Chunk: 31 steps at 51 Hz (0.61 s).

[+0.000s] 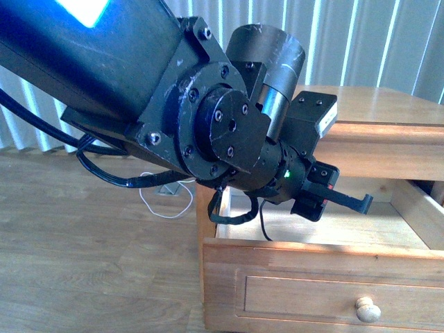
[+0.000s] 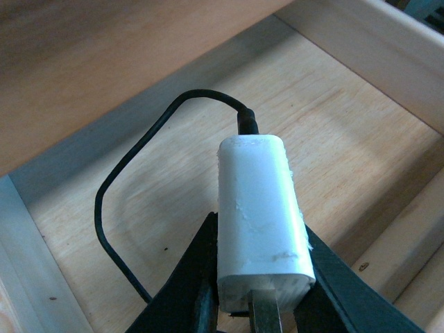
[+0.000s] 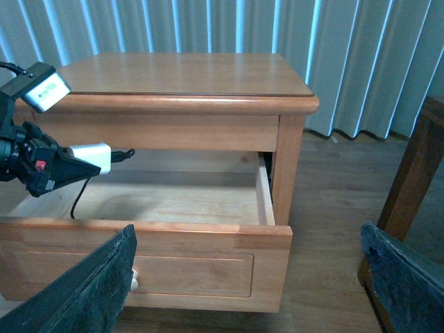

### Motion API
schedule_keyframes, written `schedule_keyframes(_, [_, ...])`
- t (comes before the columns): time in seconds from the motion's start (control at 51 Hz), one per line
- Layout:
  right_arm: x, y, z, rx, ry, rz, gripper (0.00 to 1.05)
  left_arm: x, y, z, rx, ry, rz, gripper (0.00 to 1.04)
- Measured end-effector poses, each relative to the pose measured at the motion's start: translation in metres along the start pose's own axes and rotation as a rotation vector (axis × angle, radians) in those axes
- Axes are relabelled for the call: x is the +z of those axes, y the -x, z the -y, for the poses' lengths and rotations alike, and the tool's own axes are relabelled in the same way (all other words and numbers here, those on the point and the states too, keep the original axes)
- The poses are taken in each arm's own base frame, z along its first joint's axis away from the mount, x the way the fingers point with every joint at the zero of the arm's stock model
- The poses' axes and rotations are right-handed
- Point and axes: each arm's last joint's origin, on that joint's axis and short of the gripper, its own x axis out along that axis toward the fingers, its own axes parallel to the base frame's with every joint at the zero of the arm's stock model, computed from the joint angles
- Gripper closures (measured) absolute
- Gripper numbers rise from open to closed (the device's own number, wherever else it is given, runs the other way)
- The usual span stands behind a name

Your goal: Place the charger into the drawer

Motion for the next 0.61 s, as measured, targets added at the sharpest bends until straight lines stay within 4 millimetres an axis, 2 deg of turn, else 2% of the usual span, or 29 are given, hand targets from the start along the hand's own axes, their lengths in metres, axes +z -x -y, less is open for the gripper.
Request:
schedule_keyframes(0.372, [0.000, 0.000, 0.000, 0.000, 0.000, 0.000, 0.09, -0.024, -0.020, -0.006, 0.030, 0.034, -0.064, 0.81])
schedule_keyframes(0.607, [0.000, 0.000, 0.000, 0.000, 0.000, 0.000, 0.09, -0.024, -0.020, -0.013, 0.065, 0.044, -0.064, 0.46])
